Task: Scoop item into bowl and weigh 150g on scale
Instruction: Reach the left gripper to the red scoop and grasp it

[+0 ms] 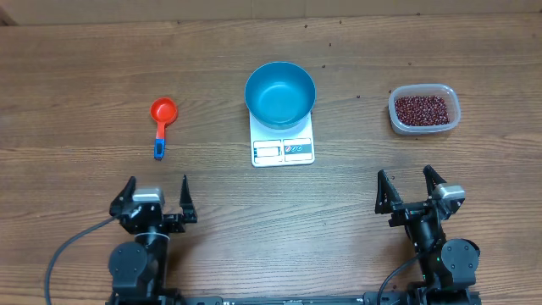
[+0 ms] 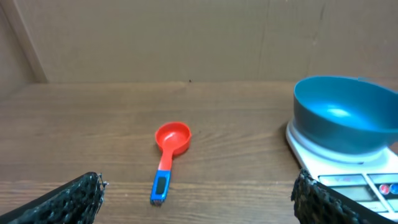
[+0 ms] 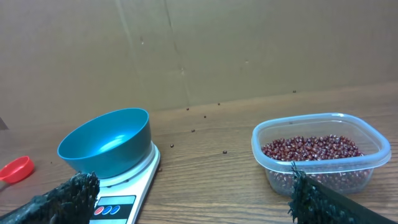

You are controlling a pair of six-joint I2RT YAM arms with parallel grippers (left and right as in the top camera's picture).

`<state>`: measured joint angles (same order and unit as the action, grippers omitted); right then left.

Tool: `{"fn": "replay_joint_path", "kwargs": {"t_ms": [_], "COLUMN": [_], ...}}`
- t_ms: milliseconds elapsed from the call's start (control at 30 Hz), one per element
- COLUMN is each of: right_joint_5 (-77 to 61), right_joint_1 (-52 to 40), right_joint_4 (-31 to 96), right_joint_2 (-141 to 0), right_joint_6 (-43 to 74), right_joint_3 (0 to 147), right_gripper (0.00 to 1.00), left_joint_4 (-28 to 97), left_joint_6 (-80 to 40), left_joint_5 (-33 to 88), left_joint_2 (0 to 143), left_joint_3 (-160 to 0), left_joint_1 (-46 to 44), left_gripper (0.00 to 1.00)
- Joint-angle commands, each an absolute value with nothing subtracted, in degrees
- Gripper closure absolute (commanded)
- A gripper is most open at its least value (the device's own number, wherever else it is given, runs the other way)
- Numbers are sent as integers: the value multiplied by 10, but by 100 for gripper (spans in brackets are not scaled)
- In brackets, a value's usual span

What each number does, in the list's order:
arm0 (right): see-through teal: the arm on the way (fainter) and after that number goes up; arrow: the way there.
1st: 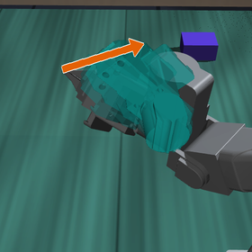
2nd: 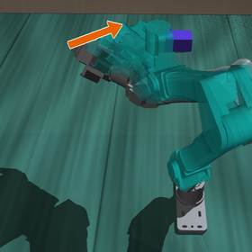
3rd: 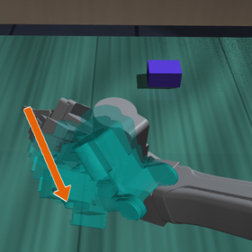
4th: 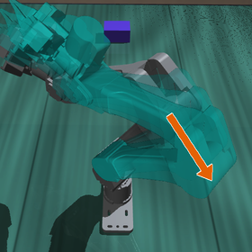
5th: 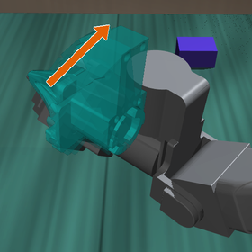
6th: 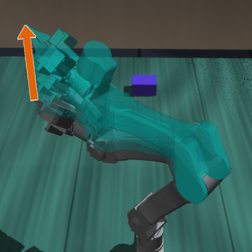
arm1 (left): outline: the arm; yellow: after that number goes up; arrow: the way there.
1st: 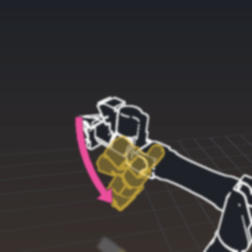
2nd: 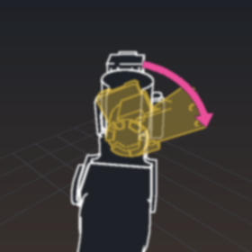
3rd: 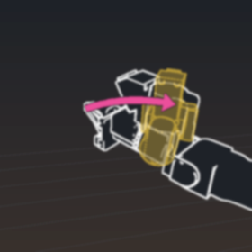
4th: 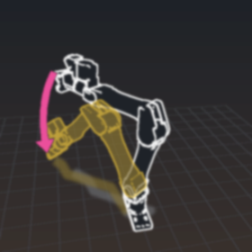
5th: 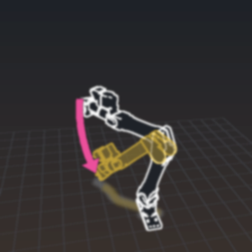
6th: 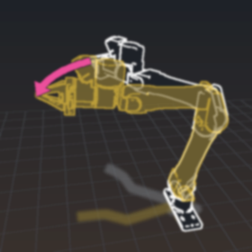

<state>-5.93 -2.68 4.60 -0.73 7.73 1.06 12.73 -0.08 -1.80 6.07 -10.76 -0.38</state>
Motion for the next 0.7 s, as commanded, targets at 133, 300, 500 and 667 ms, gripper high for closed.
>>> {"fn": "replay_joint_path", "kwargs": {"t_ms": [133, 300, 500, 667], "right_joint_5": [-54, -54, -54, -54], "right_joint_1": [-30, -30, -30, -30], "right_joint_4": [44, 44, 44, 44], "right_joint_2": [-2, -2, -2, -2], "right_joint_6": [81, 81, 81, 81], "right_joint_3": [4, 4, 4, 4], "right_gripper": [0, 0, 0, 0], "left_joint_4": [180, 268, 450, 571], "left_joint_6": [-35, -35, -43, 8], "left_joint_5": [-18, 0, 51, 55], "left_joint_2": [211, 355, 570, 740], "left_joint_3": [-267, -409, -645, -820], "left_joint_1": [-8, -8, -8, -8], "left_gripper": [1, 1, 0, 1]}}
